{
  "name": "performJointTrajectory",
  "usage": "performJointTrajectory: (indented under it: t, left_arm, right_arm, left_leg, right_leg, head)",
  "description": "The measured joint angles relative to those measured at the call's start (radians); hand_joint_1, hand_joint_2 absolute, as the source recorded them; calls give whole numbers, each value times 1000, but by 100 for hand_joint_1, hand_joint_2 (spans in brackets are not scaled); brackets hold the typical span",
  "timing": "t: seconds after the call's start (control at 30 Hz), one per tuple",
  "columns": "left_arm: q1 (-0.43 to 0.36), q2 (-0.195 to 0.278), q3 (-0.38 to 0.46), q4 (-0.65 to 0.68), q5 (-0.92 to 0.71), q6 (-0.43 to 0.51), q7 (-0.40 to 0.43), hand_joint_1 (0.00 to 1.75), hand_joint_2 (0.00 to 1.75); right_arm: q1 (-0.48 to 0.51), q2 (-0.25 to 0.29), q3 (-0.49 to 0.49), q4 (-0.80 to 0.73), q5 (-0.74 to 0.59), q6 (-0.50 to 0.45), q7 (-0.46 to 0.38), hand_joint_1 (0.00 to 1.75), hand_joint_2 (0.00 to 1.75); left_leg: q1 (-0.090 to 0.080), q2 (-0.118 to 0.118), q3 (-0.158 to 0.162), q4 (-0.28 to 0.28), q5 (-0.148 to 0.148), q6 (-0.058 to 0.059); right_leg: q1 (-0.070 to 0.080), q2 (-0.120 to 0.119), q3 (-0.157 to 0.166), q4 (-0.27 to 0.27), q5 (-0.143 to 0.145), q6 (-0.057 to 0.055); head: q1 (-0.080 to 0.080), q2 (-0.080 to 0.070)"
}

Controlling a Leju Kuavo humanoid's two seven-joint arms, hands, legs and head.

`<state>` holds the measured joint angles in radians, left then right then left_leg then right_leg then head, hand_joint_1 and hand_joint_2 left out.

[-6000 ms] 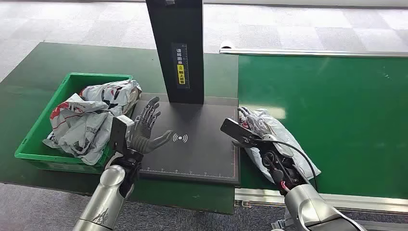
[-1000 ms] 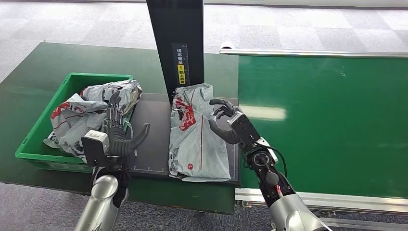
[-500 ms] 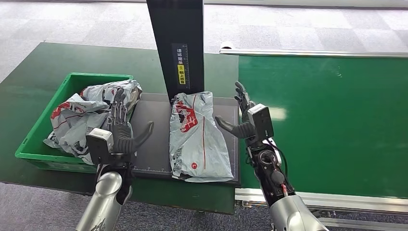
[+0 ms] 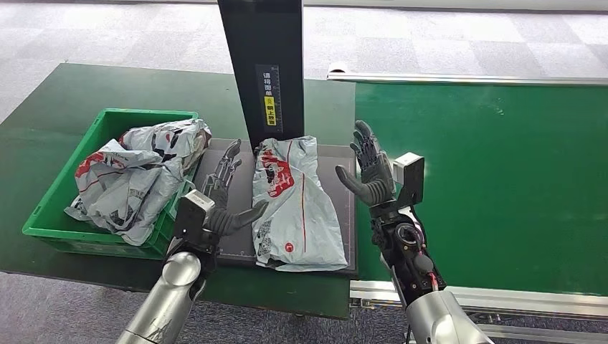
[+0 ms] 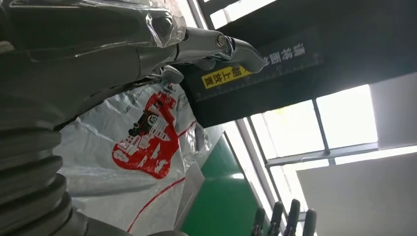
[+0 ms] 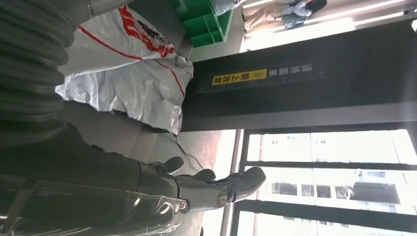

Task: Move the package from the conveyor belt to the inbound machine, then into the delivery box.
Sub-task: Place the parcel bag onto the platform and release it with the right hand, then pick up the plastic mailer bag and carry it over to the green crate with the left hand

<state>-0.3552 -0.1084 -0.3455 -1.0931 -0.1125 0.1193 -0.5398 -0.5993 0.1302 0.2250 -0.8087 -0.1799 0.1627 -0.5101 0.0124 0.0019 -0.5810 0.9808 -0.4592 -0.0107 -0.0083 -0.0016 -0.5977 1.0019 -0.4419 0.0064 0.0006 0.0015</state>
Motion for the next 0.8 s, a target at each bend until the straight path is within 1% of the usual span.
performJointTrajectory:
  t: [0.07, 0.1, 0.2, 0.27, 0.33, 0.43, 0.5, 0.63, 0.67, 0.77, 0.8]
  left_arm:
    - [-10, 0, -17, 19, -42, -14, 31, 0, 175]
    - [-17, -1, -31, 32, -86, -4, 55, 0, 175]
    - [-53, -7, -86, 87, -273, 70, 147, 0, 175]
    - [-82, -16, -125, 134, -385, 95, 222, 0, 175]
    - [-109, -25, -161, 186, -495, 117, 314, 0, 175]
    - [-146, -36, -209, 274, -688, 207, 465, 0, 175]
    - [-166, -43, -225, 320, -774, 252, 512, 0, 175]
    - [-188, -55, -228, 385, -859, 259, 542, 0, 175]
    - [-191, -57, -228, 396, -871, 253, 547, 31, 175]
    - [-202, -63, -228, 419, -916, 217, 563, 153, 175]
    - [-205, -65, -227, 425, -930, 205, 567, 162, 175]
  right_arm:
    - [-1, -1, -2, -1, 9, -54, -9, 0, 175]
    - [-1, -1, -5, -3, 11, -78, -13, 0, 175]
    - [4, -1, -12, -28, 13, -126, -28, 0, 175]
    - [12, -1, -16, -63, 22, -155, -39, 0, 175]
    - [23, -1, -20, -100, 33, -175, -42, 0, 175]
    - [38, -1, -23, -146, 40, -175, -27, 0, 175]
    - [42, 0, -24, -156, 50, -171, -4, 0, 175]
    - [42, 4, -23, -147, 96, -177, 26, 0, 175]
    - [41, 4, -22, -143, 108, -178, 28, 0, 175]
    - [40, 7, -20, -132, 138, -180, 33, 0, 175]
    - [39, 8, -19, -129, 146, -180, 36, 0, 175]
  left_leg:
    - [0, 0, 0, 0, 0, 0]
    - [0, 0, 0, 0, 0, 0]
    - [0, 0, 0, 0, 0, 0]
    - [0, 0, 0, 0, 0, 0]
    - [0, 0, 0, 0, 0, 0]
    - [0, 0, 0, 0, 0, 0]
    - [0, 0, 0, 0, 0, 0]
    - [0, 0, 0, 0, 0, 0]
    - [0, 0, 0, 0, 0, 0]
    - [0, 0, 0, 0, 0, 0]
    - [0, 0, 0, 0, 0, 0]
  right_leg:
    - [0, 0, 0, 0, 0, 0]
    - [0, 0, 0, 0, 0, 0]
    - [0, 0, 0, 0, 0, 0]
    - [0, 0, 0, 0, 0, 0]
    - [0, 0, 0, 0, 0, 0]
    - [0, 1, 0, 0, 0, 0]
    - [0, 1, 0, 0, 0, 0]
    - [0, 1, 0, 0, 0, 0]
    - [0, 1, 0, 0, 0, 0]
    - [0, 1, 1, 0, 0, 0]
    - [0, 1, 1, 0, 0, 0]
  head:
    - [0, 0]
    - [0, 0]
    - [0, 0]
    - [0, 0]
    - [0, 0]
    - [0, 0]
    - [0, 0]
    - [0, 0]
    - [0, 0]
    - [0, 0]
    - [0, 0]
